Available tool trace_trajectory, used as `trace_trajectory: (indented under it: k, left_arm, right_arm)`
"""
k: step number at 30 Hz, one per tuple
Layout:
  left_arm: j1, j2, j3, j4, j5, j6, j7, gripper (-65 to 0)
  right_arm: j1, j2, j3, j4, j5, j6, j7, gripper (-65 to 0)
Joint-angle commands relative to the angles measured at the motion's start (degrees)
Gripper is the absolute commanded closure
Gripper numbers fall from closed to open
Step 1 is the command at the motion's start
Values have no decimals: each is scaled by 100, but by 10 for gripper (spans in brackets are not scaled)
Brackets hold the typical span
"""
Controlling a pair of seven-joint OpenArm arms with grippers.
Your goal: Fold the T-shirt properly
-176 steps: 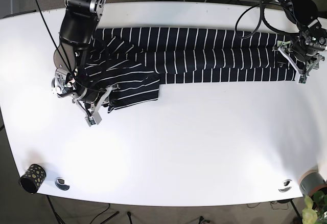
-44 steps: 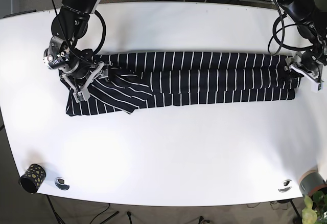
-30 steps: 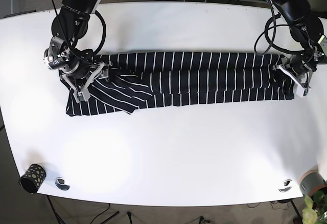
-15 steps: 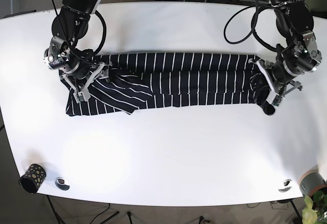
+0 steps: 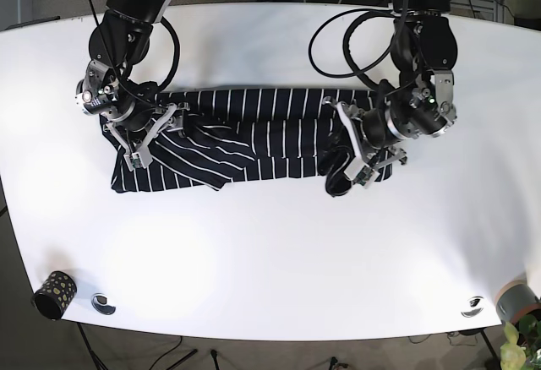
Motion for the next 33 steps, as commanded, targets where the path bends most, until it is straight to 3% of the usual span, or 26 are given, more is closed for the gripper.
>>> trace_trajectory:
  k: [1, 8, 13, 19, 28, 33]
  left_arm:
    - [-77, 135, 41, -217, -66, 80, -58, -3]
    - [-323, 399, 50, -727, -66, 107, -58, -25]
    - [-472, 417, 50, -894, -92, 414, -58, -225]
    - [-569, 680, 261, -850, -74, 599, -41, -336]
    - [-516, 408, 1694, 134, -74, 581, -32, -356]
    - [-507, 294, 1404, 425, -74, 581, -32, -354]
  right_arm:
    - [75, 11, -8, 58, 35, 10, -10, -509]
    - [84, 11, -8, 58, 35, 10, -10, -509]
    - [84, 11, -8, 58, 35, 10, -10, -509]
    - [84, 11, -8, 58, 35, 10, -10, -509]
    - [163, 11, -8, 58, 35, 10, -19, -509]
    - [163, 11, -8, 58, 35, 10, -27, -509]
